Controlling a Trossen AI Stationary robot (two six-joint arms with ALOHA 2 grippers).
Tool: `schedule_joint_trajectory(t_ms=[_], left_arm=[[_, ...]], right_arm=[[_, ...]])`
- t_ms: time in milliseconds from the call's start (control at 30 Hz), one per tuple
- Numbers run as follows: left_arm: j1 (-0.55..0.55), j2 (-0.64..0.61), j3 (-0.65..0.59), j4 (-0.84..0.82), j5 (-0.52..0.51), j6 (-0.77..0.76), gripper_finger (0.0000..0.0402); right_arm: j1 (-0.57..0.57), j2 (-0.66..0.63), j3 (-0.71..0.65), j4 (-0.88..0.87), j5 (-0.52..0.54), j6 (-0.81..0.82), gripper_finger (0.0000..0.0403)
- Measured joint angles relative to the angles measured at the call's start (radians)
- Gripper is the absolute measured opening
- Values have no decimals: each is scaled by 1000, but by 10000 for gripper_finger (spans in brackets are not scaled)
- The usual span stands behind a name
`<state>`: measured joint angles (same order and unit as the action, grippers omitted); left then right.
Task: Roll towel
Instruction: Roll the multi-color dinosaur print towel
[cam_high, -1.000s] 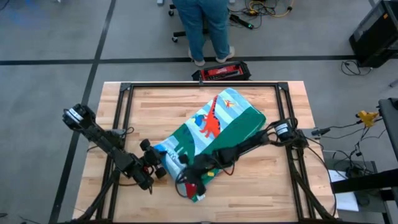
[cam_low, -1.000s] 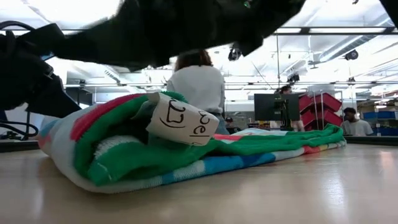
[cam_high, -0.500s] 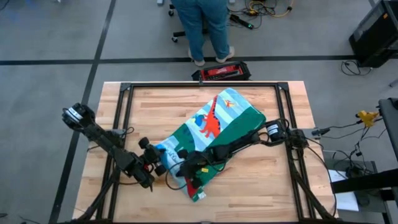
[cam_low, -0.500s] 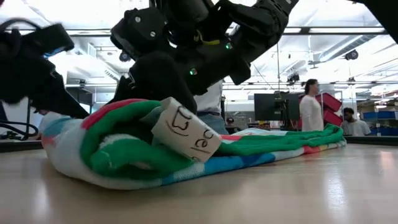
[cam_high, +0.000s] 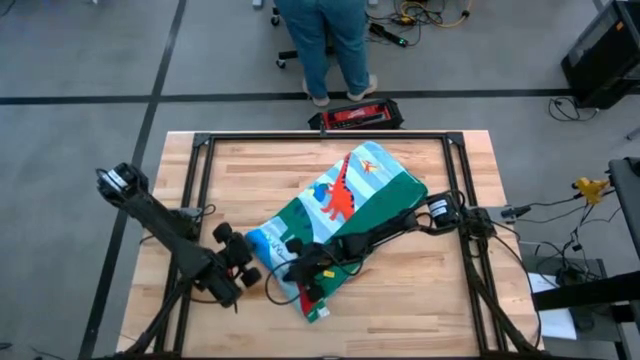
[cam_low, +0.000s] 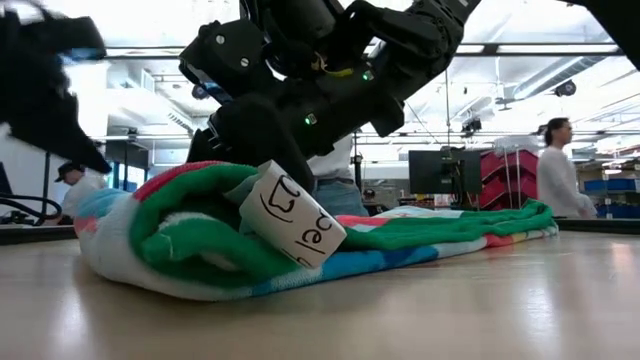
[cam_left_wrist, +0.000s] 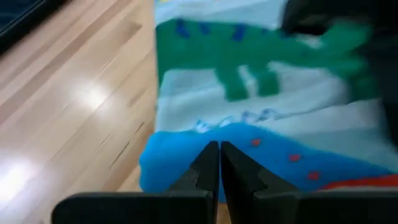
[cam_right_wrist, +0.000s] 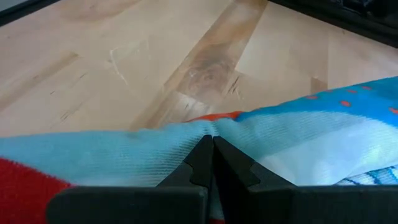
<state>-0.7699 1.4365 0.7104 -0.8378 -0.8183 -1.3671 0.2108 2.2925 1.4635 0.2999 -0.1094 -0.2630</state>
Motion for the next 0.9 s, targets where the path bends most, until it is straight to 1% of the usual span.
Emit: schedule_joint_trajectory(t_ms=[67,200,300,433,533,700,900], left_arm=[[2,5,-31,17,1,-14,0],[5,8,-69,66,-64,-9,0],[22,8,-108,105,-73,-5,0],[41,8,-178,235,-92,29,0],[57,8,-215,325,-137,65,0],[72,8,-239,387,-217,102,0],[83,18,-253,419,-231,102,0]], right_arm=[[1,0,0,-1,2,0,0],[3,0,0,-3,-1,-3,0],[3,0,0,-3,-2,-2,0],[3,0,-1,-3,-2,-1,0],[3,0,-1,-4,-2,1,0],[3,0,-1,-4,-2,1,0],[5,-17,-2,-17,4,-15,0]])
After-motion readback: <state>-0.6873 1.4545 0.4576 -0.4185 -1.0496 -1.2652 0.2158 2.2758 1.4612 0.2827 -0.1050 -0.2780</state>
